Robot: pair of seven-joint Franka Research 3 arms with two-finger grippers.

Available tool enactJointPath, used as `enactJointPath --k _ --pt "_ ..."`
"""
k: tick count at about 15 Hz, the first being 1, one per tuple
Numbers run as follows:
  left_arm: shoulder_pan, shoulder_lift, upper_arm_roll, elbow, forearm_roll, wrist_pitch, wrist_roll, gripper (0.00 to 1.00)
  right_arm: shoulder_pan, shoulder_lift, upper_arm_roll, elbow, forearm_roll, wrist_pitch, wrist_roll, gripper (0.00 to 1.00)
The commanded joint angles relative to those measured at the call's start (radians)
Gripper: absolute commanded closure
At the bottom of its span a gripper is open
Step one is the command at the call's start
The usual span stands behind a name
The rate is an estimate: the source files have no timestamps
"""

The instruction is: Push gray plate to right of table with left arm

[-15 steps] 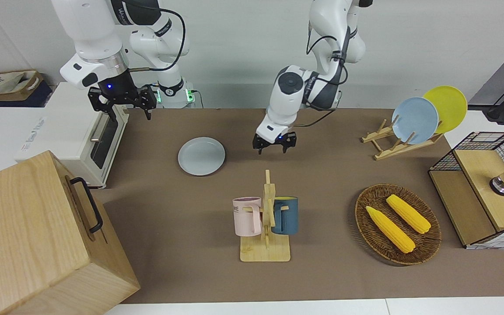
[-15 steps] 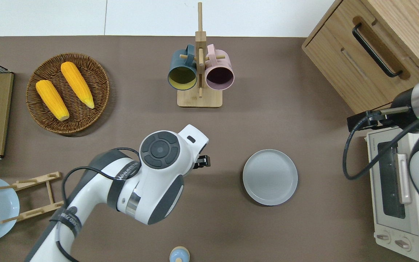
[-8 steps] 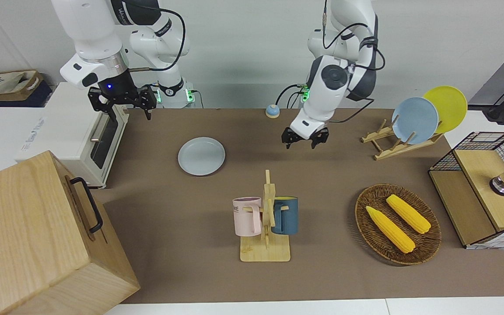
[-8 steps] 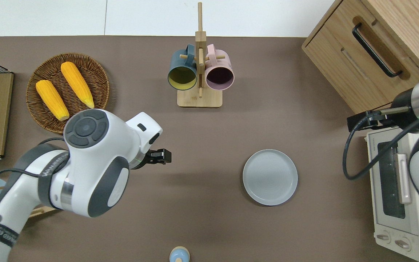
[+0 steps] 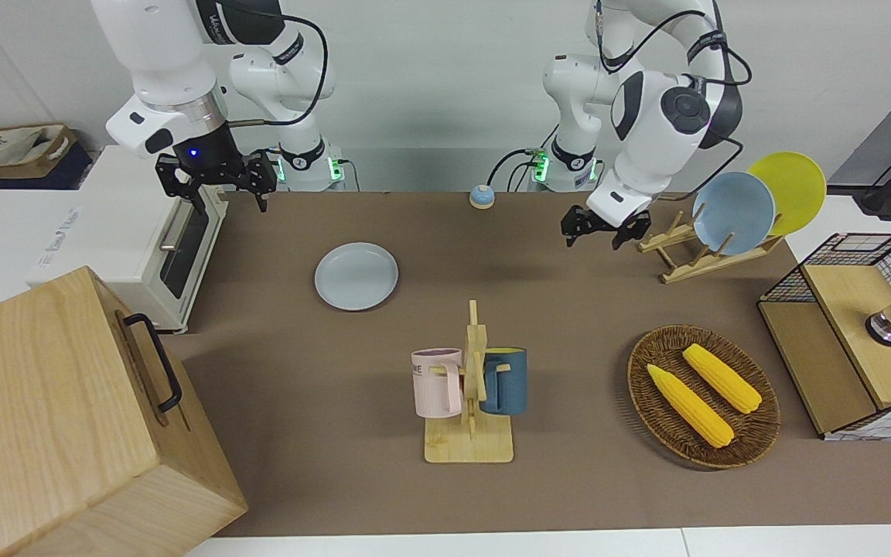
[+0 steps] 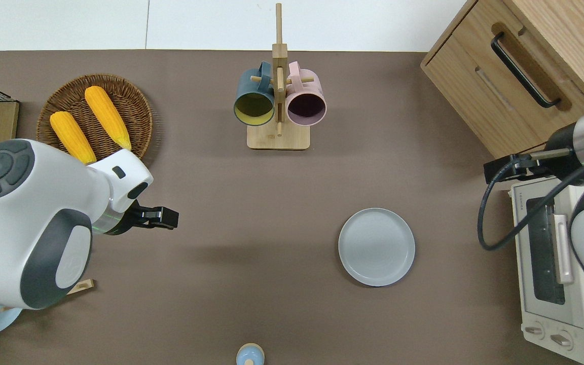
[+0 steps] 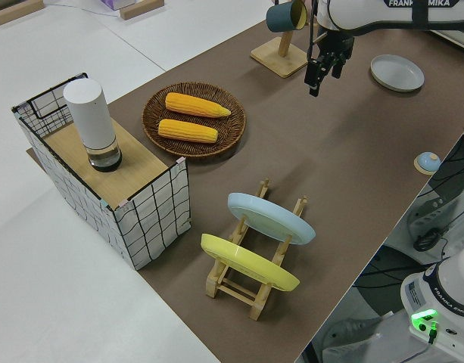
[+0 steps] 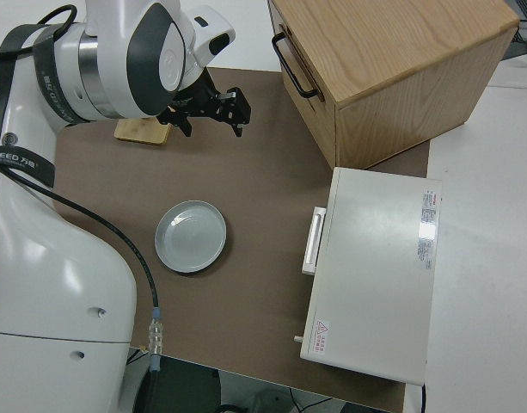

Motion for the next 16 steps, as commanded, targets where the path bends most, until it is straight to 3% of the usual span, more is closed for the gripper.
enactJointPath --k 1,5,9,16 --pt "0.047 -0.054 0.003 0.009 0.065 -0.055 0.060 0.01 -0.001 -0.006 0.000 0.001 0.007 -0.011 0.003 0.017" --pt "0.098 -0.057 0.047 0.101 0.090 -0.167 0.192 0.01 -0.001 -0.006 0.000 0.001 0.007 -0.011 0.003 0.017" --pt "0.104 -0.069 0.102 0.115 0.112 -0.181 0.223 0.01 -0.001 -0.006 0.000 0.001 0.007 -0.011 0.003 0.017" --pt "0.101 -0.068 0.102 0.208 0.113 -0.167 0.214 0.01 -0.001 -0.006 0.000 0.001 0.007 -0.011 0.003 0.017"
